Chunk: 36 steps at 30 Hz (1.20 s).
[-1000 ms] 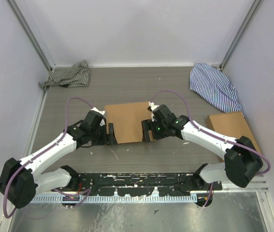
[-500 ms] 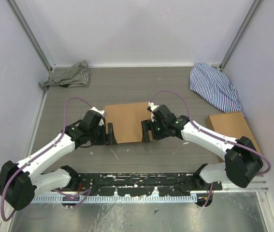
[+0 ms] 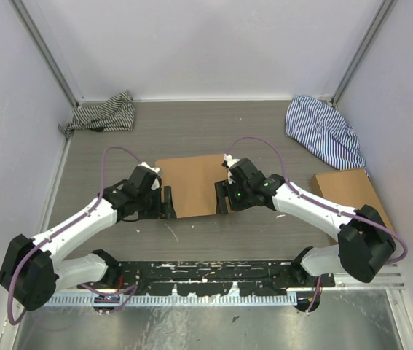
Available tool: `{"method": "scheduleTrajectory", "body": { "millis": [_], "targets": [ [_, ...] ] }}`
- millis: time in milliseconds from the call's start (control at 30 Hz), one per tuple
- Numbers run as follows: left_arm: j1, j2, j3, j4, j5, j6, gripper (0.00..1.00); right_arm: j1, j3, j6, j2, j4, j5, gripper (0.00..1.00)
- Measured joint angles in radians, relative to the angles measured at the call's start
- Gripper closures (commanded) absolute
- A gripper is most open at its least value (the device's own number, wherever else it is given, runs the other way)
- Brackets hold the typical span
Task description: Fold the paper box
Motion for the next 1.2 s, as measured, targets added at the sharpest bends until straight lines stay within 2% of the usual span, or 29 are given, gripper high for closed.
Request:
{"method": "scheduleTrajectory", "body": {
  "millis": [700,1200],
  "targets": [
    [0.000,-0.050,0.000,-0.019,0.001,-0.004,0.26,0.000,0.000,0.011,-0.005,0.001,-0.026,0.25],
    [0.000,0.010,-0.005,0.012,0.003,-0.003,0.27,0.000,-0.059,0.000,0.021,0.092,0.025,0.28]
  ]
}}
